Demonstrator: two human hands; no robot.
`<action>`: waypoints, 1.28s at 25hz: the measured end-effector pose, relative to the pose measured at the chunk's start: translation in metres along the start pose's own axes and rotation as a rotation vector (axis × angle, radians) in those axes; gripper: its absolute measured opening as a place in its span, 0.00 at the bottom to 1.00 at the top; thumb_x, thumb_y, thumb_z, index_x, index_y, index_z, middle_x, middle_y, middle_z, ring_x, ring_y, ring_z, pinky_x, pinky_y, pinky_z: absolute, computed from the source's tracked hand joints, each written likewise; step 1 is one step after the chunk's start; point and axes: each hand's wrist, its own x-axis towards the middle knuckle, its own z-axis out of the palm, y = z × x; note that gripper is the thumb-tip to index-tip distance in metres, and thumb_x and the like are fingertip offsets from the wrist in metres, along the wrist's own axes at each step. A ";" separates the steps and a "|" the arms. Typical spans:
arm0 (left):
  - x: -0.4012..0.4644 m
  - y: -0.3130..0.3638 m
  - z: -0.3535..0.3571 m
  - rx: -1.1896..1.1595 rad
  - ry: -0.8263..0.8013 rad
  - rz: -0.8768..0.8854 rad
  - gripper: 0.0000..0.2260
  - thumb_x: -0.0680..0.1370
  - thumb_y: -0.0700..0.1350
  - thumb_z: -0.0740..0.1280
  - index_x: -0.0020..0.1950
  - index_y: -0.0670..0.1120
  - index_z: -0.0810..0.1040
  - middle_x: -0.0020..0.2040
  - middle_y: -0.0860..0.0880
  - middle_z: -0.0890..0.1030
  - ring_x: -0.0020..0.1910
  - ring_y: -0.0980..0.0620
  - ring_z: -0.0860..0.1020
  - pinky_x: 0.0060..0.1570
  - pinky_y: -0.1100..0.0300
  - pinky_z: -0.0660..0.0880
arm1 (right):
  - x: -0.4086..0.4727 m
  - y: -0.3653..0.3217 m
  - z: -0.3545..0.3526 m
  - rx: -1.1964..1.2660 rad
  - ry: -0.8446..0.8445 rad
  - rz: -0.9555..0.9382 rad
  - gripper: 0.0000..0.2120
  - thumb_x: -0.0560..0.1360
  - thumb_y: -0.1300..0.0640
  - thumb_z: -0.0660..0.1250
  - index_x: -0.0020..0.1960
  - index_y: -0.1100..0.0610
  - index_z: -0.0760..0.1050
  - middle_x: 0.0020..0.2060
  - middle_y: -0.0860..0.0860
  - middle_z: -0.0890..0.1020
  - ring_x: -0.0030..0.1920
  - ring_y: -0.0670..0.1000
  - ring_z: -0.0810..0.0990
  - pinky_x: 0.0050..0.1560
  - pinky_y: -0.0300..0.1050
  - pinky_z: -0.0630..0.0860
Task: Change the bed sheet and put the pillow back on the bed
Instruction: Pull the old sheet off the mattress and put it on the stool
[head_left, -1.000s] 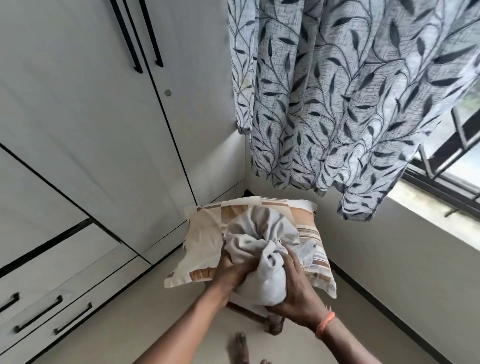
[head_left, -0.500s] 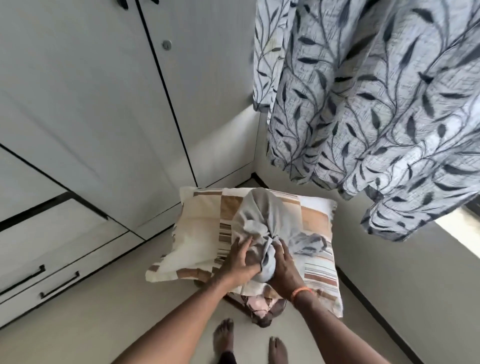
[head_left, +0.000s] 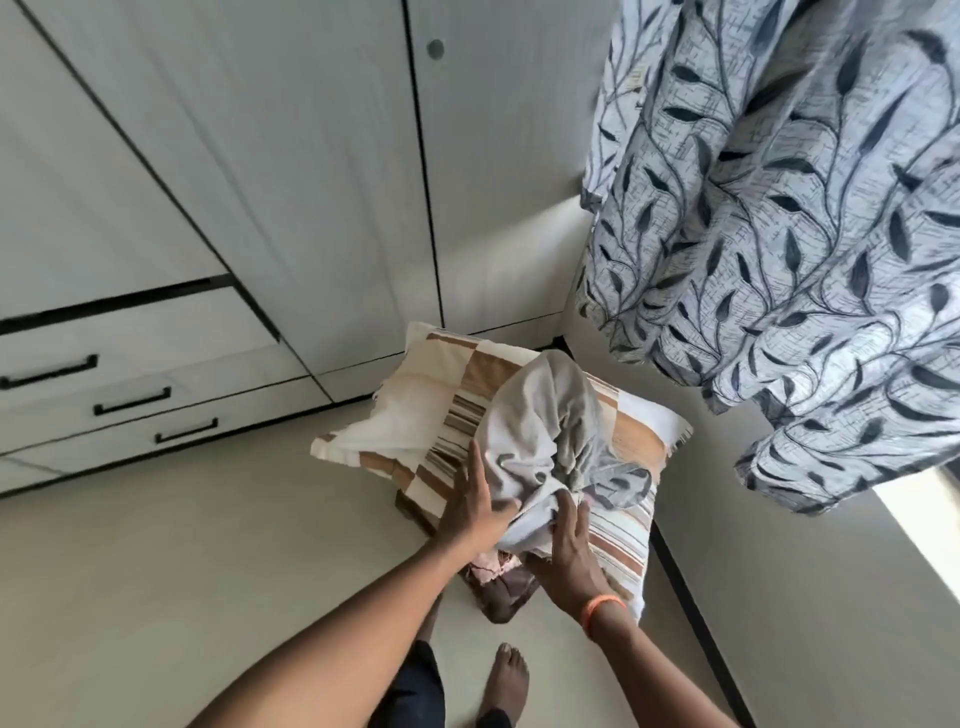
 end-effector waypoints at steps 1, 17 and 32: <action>-0.007 -0.001 0.006 -0.031 0.001 -0.065 0.48 0.76 0.54 0.70 0.80 0.47 0.37 0.80 0.42 0.51 0.77 0.44 0.58 0.71 0.54 0.65 | -0.001 0.000 0.000 0.010 0.003 0.000 0.47 0.75 0.56 0.72 0.78 0.57 0.39 0.77 0.62 0.46 0.74 0.64 0.62 0.67 0.48 0.67; 0.013 -0.051 0.010 -0.237 0.158 0.141 0.33 0.75 0.39 0.70 0.77 0.48 0.61 0.73 0.42 0.64 0.71 0.44 0.68 0.64 0.57 0.70 | 0.047 -0.030 0.065 0.124 0.111 0.045 0.42 0.71 0.66 0.65 0.78 0.62 0.44 0.52 0.66 0.81 0.48 0.64 0.80 0.44 0.46 0.72; 0.024 -0.161 0.028 -0.875 0.081 -0.132 0.26 0.64 0.63 0.77 0.57 0.52 0.79 0.46 0.58 0.84 0.44 0.61 0.83 0.43 0.64 0.80 | 0.051 -0.029 0.130 -0.802 0.351 -0.377 0.63 0.57 0.35 0.78 0.79 0.45 0.44 0.77 0.64 0.38 0.75 0.70 0.42 0.65 0.81 0.41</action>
